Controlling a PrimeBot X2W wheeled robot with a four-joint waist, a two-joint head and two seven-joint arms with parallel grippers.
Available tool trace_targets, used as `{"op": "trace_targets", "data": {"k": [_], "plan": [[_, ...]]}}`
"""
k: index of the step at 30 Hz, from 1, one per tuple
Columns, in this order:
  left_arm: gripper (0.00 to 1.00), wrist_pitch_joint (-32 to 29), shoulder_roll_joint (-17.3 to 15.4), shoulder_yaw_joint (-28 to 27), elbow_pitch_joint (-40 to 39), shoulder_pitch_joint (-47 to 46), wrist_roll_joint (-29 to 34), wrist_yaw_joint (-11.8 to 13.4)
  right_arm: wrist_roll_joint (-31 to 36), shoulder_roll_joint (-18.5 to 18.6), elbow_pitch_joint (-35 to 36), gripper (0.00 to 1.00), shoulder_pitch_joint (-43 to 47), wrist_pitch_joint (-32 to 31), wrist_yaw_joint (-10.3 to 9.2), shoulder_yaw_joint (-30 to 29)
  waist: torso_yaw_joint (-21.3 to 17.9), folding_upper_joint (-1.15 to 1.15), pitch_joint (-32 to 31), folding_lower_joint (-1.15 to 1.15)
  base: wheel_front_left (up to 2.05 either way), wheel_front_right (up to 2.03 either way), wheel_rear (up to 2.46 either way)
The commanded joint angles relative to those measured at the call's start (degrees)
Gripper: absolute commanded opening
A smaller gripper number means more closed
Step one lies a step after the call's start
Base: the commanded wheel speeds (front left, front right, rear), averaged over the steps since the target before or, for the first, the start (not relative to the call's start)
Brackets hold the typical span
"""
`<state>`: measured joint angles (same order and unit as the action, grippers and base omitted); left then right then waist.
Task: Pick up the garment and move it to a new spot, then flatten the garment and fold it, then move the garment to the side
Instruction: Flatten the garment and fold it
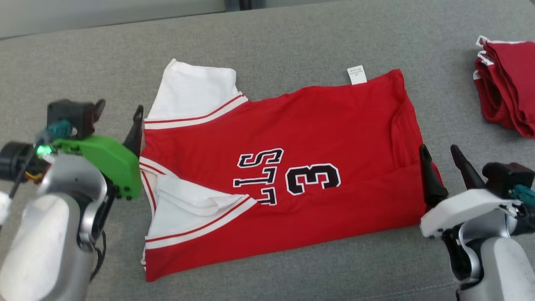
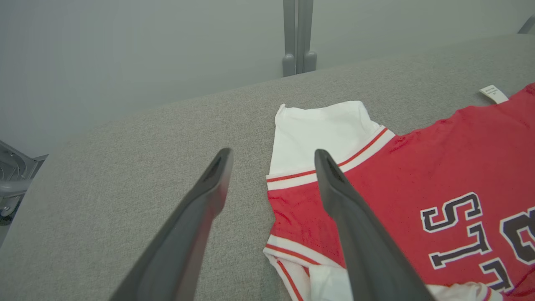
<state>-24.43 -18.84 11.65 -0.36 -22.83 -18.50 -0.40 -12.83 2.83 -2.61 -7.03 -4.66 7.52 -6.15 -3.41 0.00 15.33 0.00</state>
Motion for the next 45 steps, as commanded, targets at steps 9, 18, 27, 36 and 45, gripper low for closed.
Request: {"op": "trace_targets", "data": {"k": [9, 18, 27, 36, 45], "plan": [[1.00, -6.22, -2.93, 1.72, 13.48, -20.41, 0.31, -4.29, -0.08, 0.11, -2.50, 1.00, -10.67, 2.08, -0.06, 8.21, -8.36, 0.00, 12.81, 0.00, 0.00, 0.00, 0.00], [1.00, -9.85, -7.81, -1.11, 20.76, -26.55, -2.51, -5.36, -0.98, 0.09, -5.52, 1.00, -15.09, 5.45, -0.06, 12.69, -13.25, 0.00, 17.26, 0.00, 0.00, 0.00, 0.00], [1.00, -13.26, -9.04, -1.53, 24.35, -26.73, -3.44, -3.69, -0.87, 0.10, -6.89, 1.00, -16.53, 6.47, -0.06, 13.69, -14.52, 0.00, 17.74, 0.00, 0.00, 0.00, 0.00], [0.00, -13.35, -8.00, 0.33, 21.98, -26.58, -4.36, -4.98, 2.54, 0.10, -7.60, 1.00, -20.83, 4.53, -0.06, 13.14, -12.80, 0.00, 16.82, 0.00, 0.00, 0.00, 0.00], [0.00, -7.32, -4.05, 3.06, 19.54, -27.30, -5.44, -5.85, 6.85, 3.50, -16.14, 1.00, -31.69, -1.20, -0.06, 11.84, -7.16, 0.00, 13.99, 0.00, 0.00, 0.00, 0.00]]}}
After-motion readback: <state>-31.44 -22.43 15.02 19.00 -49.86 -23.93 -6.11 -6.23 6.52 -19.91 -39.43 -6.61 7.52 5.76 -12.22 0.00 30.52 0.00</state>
